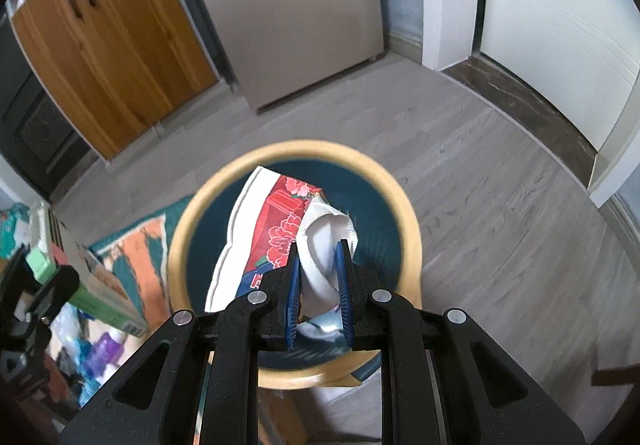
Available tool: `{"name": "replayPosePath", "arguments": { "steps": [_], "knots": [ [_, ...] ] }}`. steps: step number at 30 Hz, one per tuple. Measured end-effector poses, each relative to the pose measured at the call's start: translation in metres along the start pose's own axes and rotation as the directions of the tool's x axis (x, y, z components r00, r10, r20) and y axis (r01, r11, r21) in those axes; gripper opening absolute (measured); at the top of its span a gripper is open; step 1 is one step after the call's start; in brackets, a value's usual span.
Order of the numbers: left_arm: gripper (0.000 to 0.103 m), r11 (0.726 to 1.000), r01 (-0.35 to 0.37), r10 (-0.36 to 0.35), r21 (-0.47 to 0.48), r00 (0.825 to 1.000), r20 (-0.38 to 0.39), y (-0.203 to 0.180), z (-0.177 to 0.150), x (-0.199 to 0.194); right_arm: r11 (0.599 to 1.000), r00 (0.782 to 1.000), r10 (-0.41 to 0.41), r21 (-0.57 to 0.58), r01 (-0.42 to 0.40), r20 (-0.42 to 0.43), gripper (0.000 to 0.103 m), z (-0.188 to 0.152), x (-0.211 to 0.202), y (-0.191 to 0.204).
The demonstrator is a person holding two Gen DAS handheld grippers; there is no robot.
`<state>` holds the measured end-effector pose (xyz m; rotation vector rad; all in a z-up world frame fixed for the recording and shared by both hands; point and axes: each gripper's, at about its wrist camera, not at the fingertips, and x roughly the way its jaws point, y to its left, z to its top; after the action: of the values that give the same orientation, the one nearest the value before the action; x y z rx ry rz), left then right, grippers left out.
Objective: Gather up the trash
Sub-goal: 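Carry the snack bag and COTALIN box over the bin and release both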
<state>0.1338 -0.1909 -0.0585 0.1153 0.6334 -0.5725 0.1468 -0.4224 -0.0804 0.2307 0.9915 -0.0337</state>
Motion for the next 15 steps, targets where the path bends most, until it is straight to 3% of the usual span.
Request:
{"name": "replayPosePath", "arguments": {
  "steps": [10, 15],
  "knots": [
    [0.075, 0.987, 0.090, -0.082, -0.136, 0.995, 0.060, 0.002, 0.013, 0.013, 0.999, 0.997, -0.035, -0.014, 0.034, -0.070, 0.019, -0.007, 0.019, 0.003],
    [0.076, 0.988, 0.075, -0.069, -0.136, 0.997, 0.047, 0.000, 0.009, 0.023, 0.999, 0.995, -0.043, -0.030, 0.040, -0.095, 0.019, -0.008, 0.026, 0.005]
  ]
}}
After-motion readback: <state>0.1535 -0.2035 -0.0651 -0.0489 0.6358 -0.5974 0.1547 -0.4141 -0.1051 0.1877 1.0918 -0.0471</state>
